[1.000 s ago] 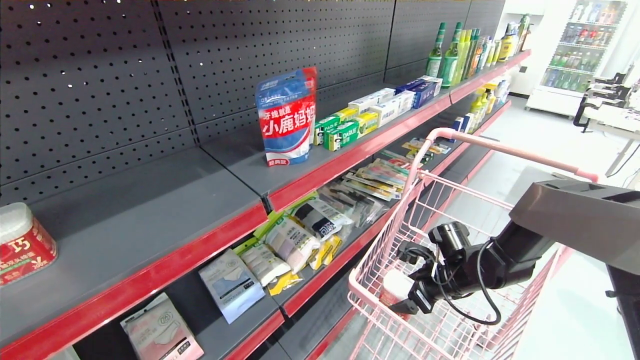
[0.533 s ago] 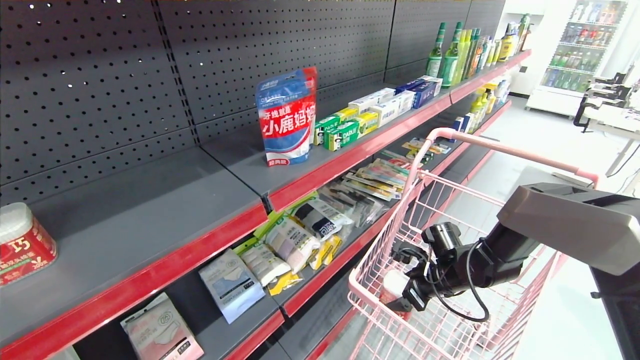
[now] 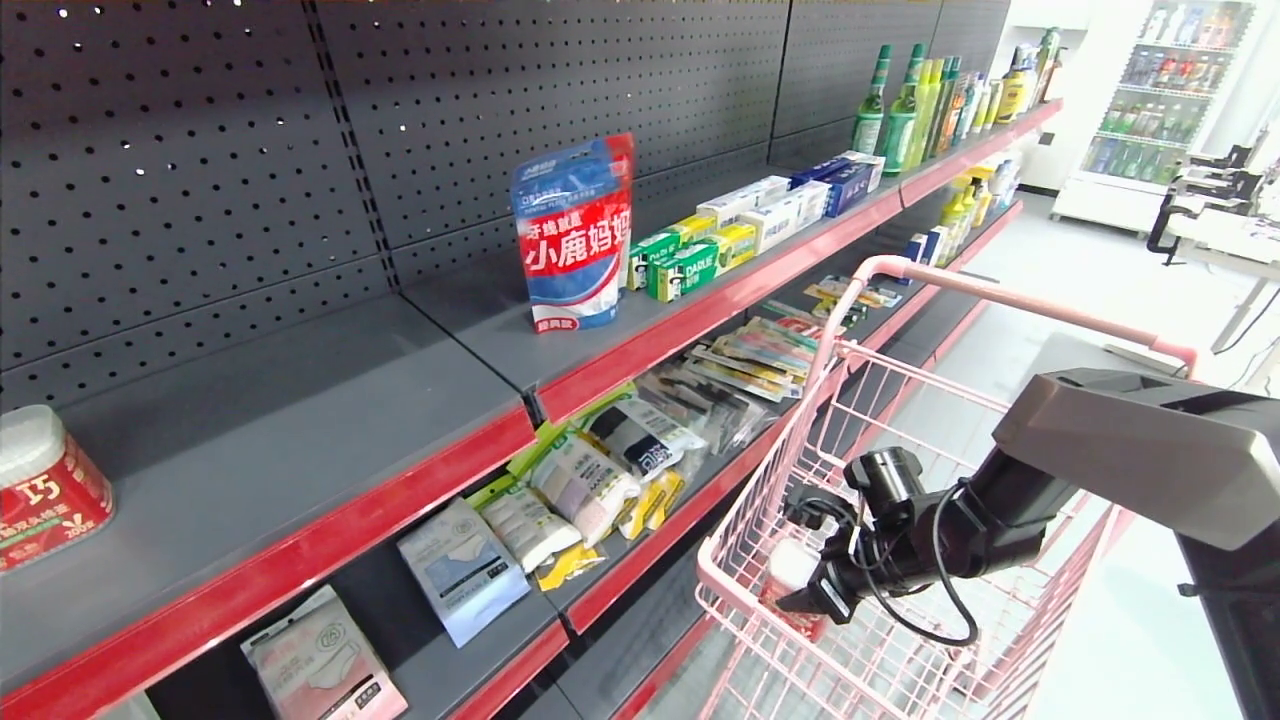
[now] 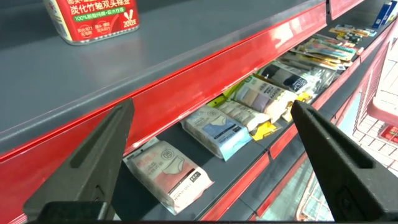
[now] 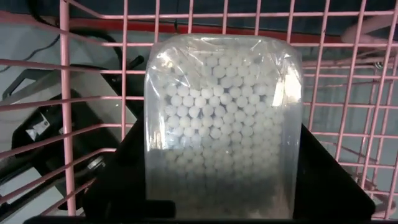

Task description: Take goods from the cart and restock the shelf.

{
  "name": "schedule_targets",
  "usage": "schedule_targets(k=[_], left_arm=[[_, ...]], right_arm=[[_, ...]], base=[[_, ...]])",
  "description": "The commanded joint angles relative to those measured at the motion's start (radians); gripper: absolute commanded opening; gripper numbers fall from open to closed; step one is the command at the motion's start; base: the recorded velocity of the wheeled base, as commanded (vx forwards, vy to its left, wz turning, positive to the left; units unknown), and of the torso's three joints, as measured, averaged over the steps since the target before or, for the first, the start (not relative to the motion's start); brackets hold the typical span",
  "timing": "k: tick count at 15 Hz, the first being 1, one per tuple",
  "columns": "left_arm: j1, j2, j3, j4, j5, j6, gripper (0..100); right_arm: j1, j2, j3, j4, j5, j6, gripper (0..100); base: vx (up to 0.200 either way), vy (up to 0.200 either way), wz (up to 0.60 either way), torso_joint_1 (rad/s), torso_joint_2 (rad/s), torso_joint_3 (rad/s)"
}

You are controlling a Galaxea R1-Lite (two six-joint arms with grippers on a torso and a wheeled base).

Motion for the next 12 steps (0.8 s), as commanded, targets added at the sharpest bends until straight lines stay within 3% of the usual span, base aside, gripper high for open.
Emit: schedule_targets(k=[1,3,6,12], left_arm=[[0.000,0.000,0.000,0.000,0.000,0.000,100],[0.000,0.000,0.000,0.000,0.000,0.000,100],[0.000,0.000,0.000,0.000,0.000,0.000,100],[0.000,0.000,0.000,0.000,0.000,0.000,100]], right_arm=[[-0.006,-0.019,0.012,-0.001,0.001,0.018,0],[-0.012,-0.085,0.050,0.001,0.004,0.068,0],[-0.036,-0.239,0.138,0.004,0.004,0.269,0],[-0.204,-0.558,0.296,0.011,-0.054,0.308,0]], base=[[0.000,0.000,0.00,0.000,0.00,0.000],[0.000,0.000,0.00,0.000,0.00,0.000],[0.000,0.000,0.00,0.000,0.00,0.000],[0.000,0.000,0.00,0.000,0.00,0.000]])
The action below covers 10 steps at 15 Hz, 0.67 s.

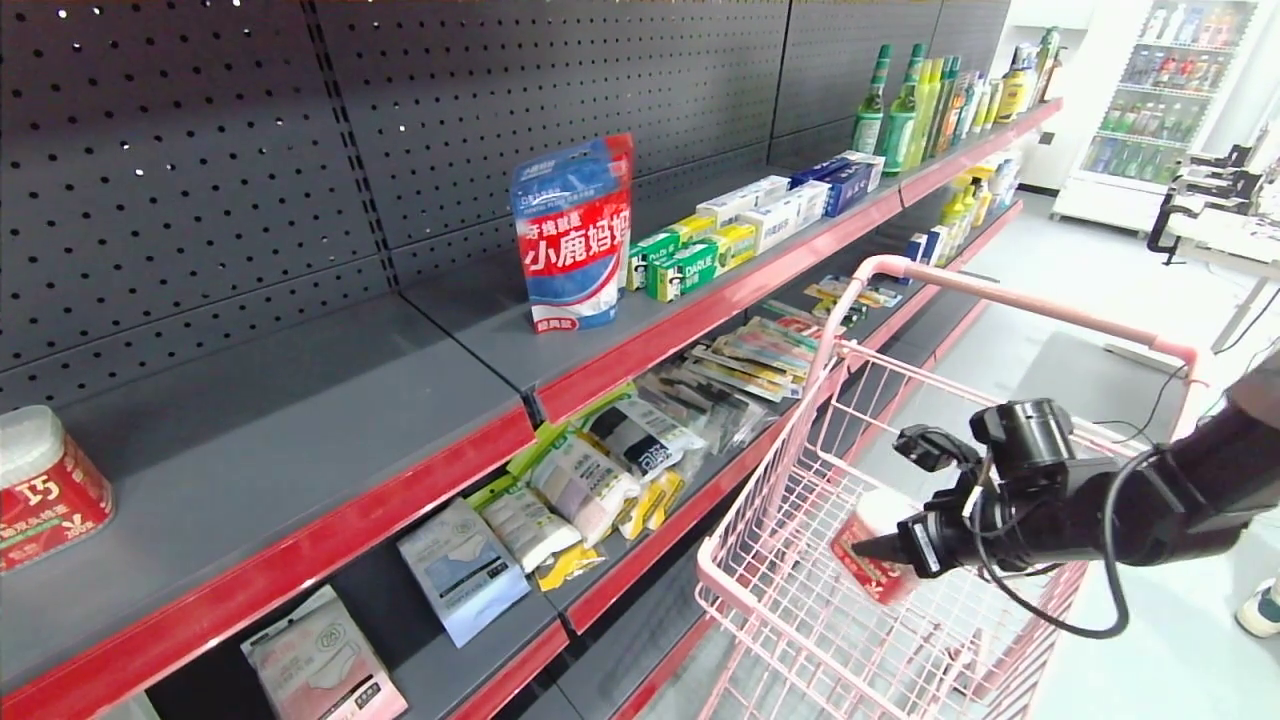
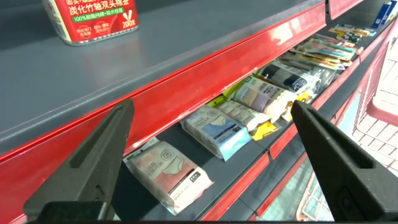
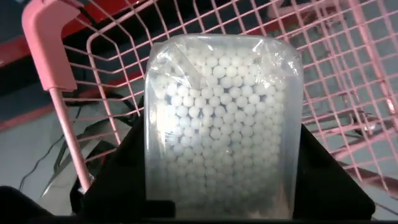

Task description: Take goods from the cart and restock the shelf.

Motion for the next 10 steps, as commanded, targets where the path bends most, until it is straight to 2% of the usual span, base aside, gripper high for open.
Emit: schedule_targets(k=[1,4,6,8,10], left_arm=[[0.000,-0.001,0.000,0.000,0.001,0.000,100],[0.000,-0.001,0.000,0.000,0.001,0.000,100],[0.000,-0.001,0.000,0.000,0.001,0.000,100],[0.000,-0.001,0.000,0.000,0.001,0.000,100],[0.000,-0.001,0.000,0.000,0.001,0.000,100]], right_arm=[[-0.082,-0.299,0.137,0.001,-0.036,0.037,0],[-0.094,-0.574,0.240,0.001,-0.151,0.105,0],[-0.088,-0.761,0.303,0.008,-0.315,0.101,0],[-0.092,-0.918,0.311,0.095,-0.349,0.101,0],[-0.089,-1.063,0.274,0.253,-0.352,0.100,0]], base=[[0.000,0.000,0.00,0.000,0.00,0.000],[0.000,0.000,0.00,0.000,0.00,0.000],[0.000,0.000,0.00,0.000,0.00,0.000],[0.000,0.000,0.00,0.000,0.00,0.000],[0.000,0.000,0.00,0.000,0.00,0.000]])
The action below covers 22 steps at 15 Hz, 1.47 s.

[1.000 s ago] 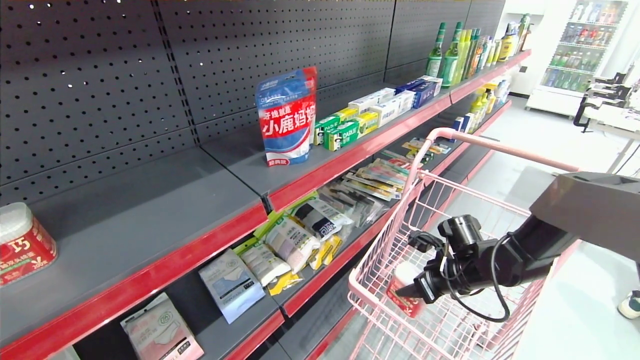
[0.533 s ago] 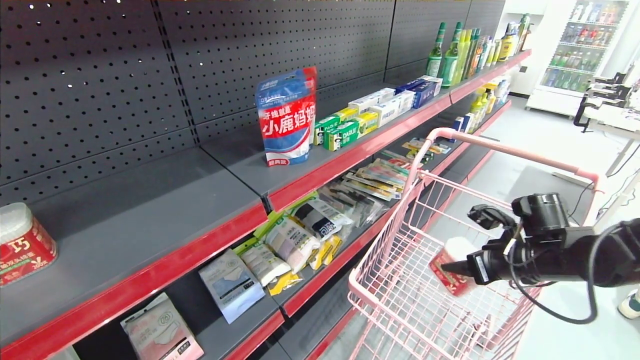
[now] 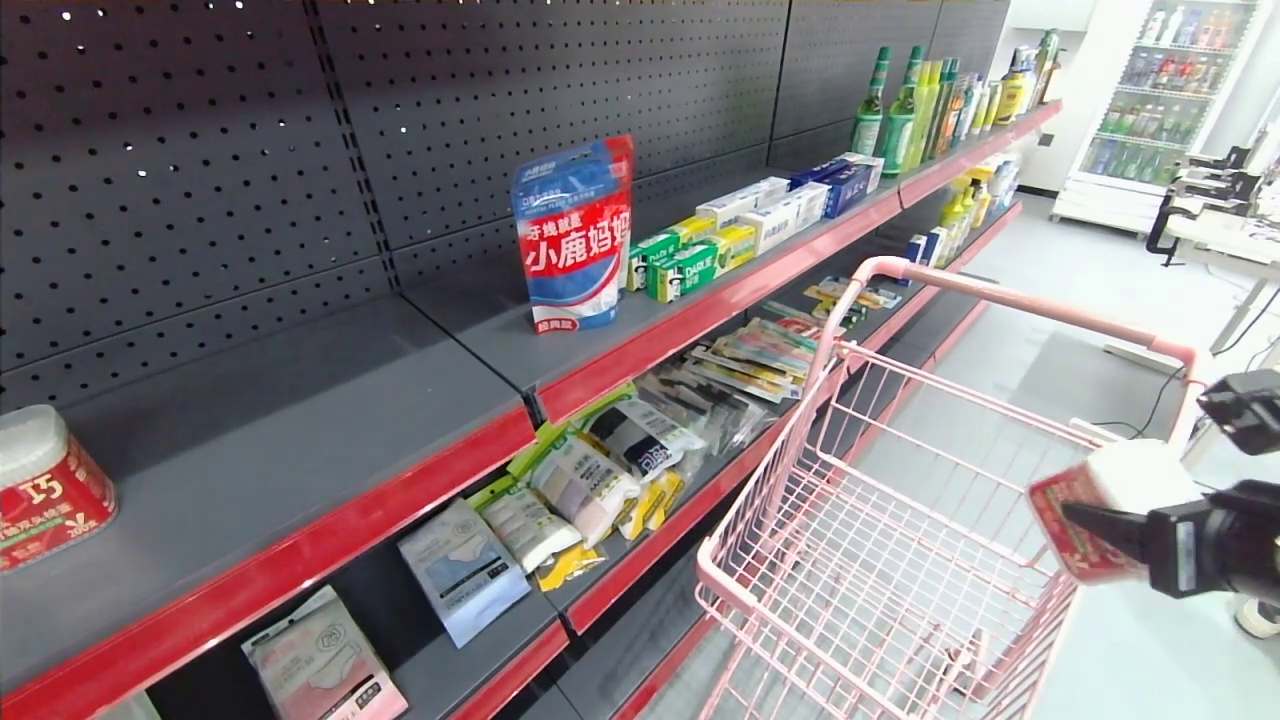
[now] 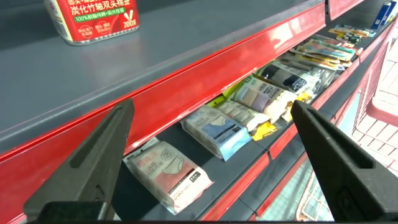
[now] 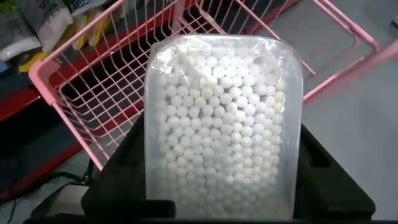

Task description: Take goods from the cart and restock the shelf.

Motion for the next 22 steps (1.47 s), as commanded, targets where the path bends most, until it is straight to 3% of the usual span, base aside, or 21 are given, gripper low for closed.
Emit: schedule_targets(k=[1,11,22], left_arm=[[0.000,0.001,0.000,0.000,0.000,-0.001,100],[0.000,0.004,0.000,0.000,0.000,0.001,100],[0.000,0.001,0.000,0.000,0.000,-0.001,100]], right_arm=[[0.002,-0.305,-0.016,0.190,-0.035,-0.005,0],[-0.049,-0.533,0.042,0.361,-0.023,-0.077,0],[-0.054,-0.545,0.054,0.362,-0.031,-0.108,0]], base=[[0.000,0.000,0.00,0.000,0.00,0.000],[0.000,0.000,0.00,0.006,-0.02,-0.010],[0.000,0.000,0.00,0.193,-0.45,-0.260]])
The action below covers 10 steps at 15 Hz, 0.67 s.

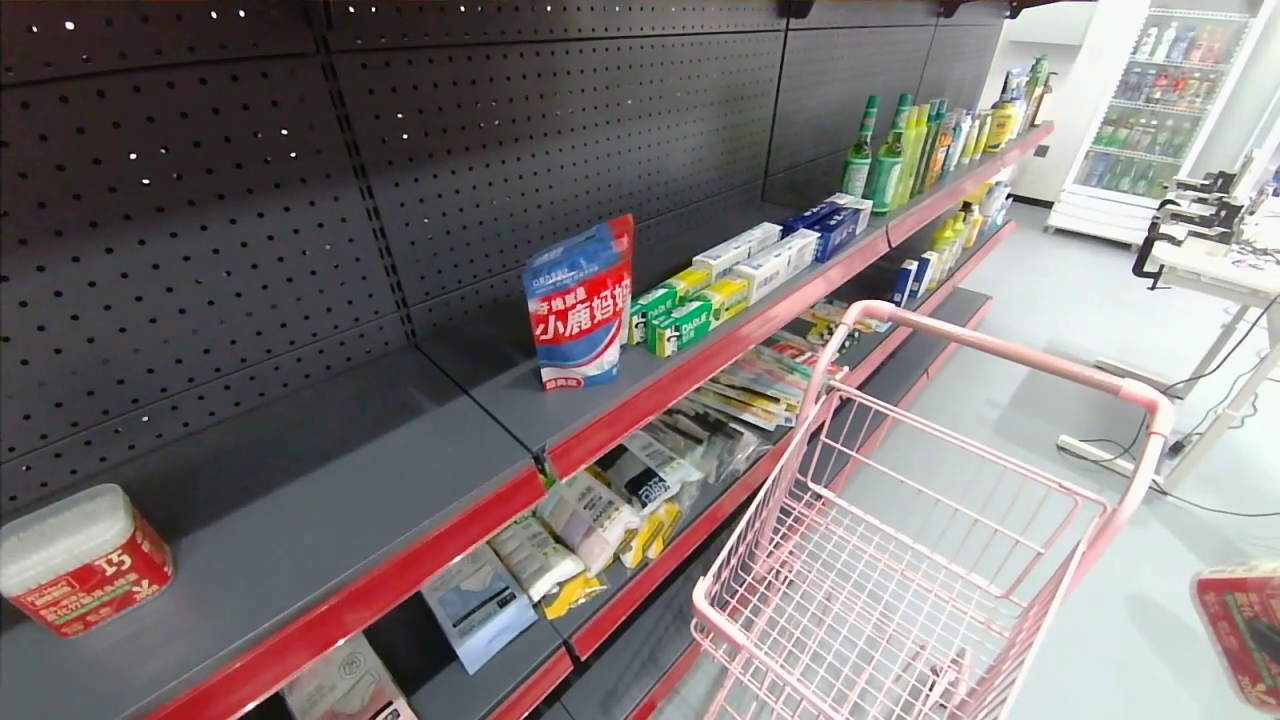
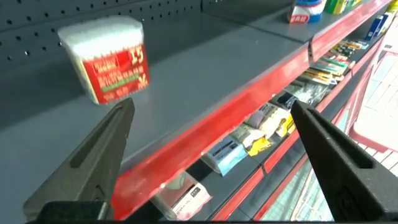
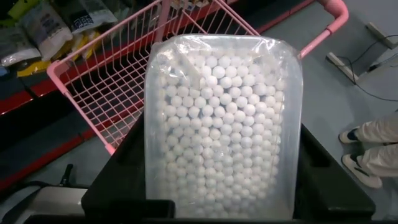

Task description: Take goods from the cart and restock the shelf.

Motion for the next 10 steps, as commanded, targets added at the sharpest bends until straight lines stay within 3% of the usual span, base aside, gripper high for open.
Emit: schedule_targets(k=[1,10], left_arm=[[0.000,0.000,0.000,0.000,0.000,0.000,100],[0.000,0.000,0.000,0.000,0.000,0.001,100]], right_arm=[[0.000,0.010,0.001,0.000,0.001,-0.004,0],[0.004,0.022,-0.004,-0.001,0.006,-0.006,0]], base=[[0.000,0.000,0.00,0.173,-0.37,-0.198],[0.000,0.000,0.00,0.165,-0.35,-0.195]])
